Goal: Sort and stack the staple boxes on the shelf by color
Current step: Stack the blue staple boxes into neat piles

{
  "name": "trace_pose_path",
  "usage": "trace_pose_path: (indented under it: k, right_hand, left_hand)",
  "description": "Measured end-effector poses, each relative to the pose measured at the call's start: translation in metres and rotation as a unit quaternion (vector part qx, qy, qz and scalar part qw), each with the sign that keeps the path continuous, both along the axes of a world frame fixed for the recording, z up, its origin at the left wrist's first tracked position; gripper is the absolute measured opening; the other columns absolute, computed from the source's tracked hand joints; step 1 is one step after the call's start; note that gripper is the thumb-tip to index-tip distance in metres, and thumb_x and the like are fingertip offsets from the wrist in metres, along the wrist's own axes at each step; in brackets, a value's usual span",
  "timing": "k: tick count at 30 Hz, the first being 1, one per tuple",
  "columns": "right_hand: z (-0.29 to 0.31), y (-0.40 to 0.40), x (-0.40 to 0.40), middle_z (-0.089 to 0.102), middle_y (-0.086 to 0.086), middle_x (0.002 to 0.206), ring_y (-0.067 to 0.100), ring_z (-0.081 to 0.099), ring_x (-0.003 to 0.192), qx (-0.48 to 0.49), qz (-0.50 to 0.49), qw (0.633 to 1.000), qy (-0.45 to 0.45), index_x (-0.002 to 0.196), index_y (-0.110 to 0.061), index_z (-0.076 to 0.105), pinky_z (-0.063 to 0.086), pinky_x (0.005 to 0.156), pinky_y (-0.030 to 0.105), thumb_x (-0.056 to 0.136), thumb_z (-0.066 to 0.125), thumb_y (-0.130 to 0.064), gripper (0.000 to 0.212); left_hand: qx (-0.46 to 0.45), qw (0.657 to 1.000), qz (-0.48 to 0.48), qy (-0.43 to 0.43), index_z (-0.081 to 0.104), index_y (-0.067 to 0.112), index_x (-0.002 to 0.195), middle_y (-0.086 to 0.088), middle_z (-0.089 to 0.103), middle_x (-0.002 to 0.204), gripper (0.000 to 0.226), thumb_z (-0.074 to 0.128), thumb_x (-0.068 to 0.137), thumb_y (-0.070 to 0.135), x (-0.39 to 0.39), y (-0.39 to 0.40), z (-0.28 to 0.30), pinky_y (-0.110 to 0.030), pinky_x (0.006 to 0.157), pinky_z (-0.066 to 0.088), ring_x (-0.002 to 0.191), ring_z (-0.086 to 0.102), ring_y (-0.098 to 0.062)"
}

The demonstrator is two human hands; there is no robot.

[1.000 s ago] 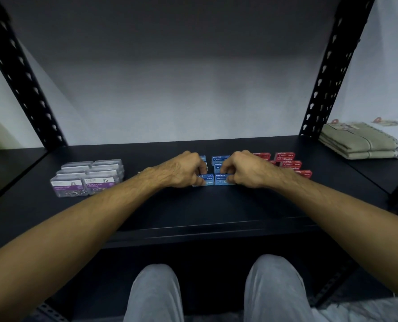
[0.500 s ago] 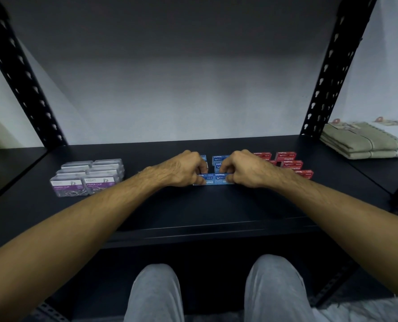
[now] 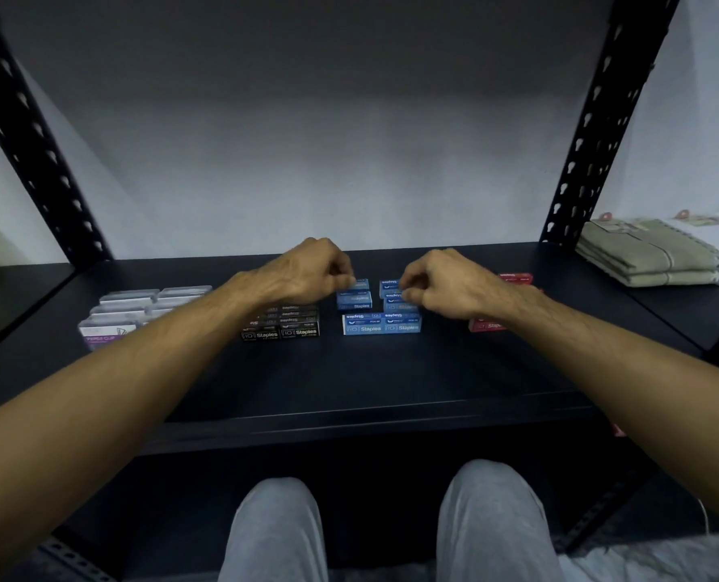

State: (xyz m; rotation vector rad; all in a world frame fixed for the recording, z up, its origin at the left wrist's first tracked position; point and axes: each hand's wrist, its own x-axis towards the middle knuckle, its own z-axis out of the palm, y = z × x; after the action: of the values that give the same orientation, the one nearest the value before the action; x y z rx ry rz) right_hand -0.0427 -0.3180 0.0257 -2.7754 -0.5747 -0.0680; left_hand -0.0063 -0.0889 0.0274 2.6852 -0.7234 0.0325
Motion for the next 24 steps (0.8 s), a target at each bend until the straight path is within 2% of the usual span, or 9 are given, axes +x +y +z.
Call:
trace_pose_path:
  k: [4,8,12,17,24]
  right_hand:
    - [0.001,-0.001,0.007,0.07,-0.001,0.113,0.007,0.059,0.093,-0.008,-0.006,1.0,0.0,0.117,-0.014,0.069,0.044,0.083,0.021,0.096,0.061,-0.022,0.024]
    - [-0.003,-0.001,0.013,0.07,0.0,0.114,0.012,0.063,0.099,-0.014,-0.006,1.0,0.007,0.115,-0.014,0.07,0.049,0.09,0.027,0.095,0.062,-0.02,0.023]
    - [-0.007,-0.001,0.02,0.071,0.0,0.112,0.009,0.062,0.095,-0.014,-0.003,1.0,0.01,0.114,-0.013,0.071,0.048,0.086,0.024,0.094,0.063,-0.018,0.022]
    - [-0.009,-0.003,0.024,0.072,-0.001,0.109,0.005,0.059,0.088,-0.007,0.002,1.0,0.011,0.112,-0.014,0.072,0.043,0.08,0.02,0.093,0.064,-0.019,0.021]
    - [-0.01,-0.006,0.028,0.072,-0.002,0.11,0.005,0.06,0.088,-0.002,0.003,1.0,0.019,0.113,-0.015,0.072,0.044,0.082,0.02,0.092,0.066,-0.019,0.022]
  left_hand:
    - [0.027,1.0,0.009,0.011,0.072,0.013,0.105,0.001,0.071,0.106,0.016,0.062,0.095,0.02,0.015,0.005,-0.005,-0.021,0.082,0.045,0.093,0.063,-0.011]
    - [0.026,0.999,0.009,0.041,0.074,0.015,0.102,0.004,0.072,0.101,0.015,0.069,0.091,0.024,0.027,0.004,-0.016,-0.021,0.081,0.046,0.091,0.063,-0.008]
    - [0.013,0.998,0.009,0.067,0.075,0.016,0.099,0.007,0.072,0.097,0.015,0.071,0.088,0.026,0.035,0.002,-0.024,-0.026,0.088,0.051,0.092,0.065,-0.007]
    - [0.001,0.997,0.018,0.069,0.075,0.017,0.093,0.007,0.072,0.089,0.014,0.077,0.083,0.027,0.041,0.002,-0.026,-0.023,0.08,0.051,0.087,0.066,-0.006]
    - [-0.013,0.996,0.014,0.084,0.075,0.021,0.095,0.012,0.07,0.083,0.02,0.08,0.079,0.034,0.04,0.003,-0.027,-0.014,0.068,0.043,0.079,0.063,0.001]
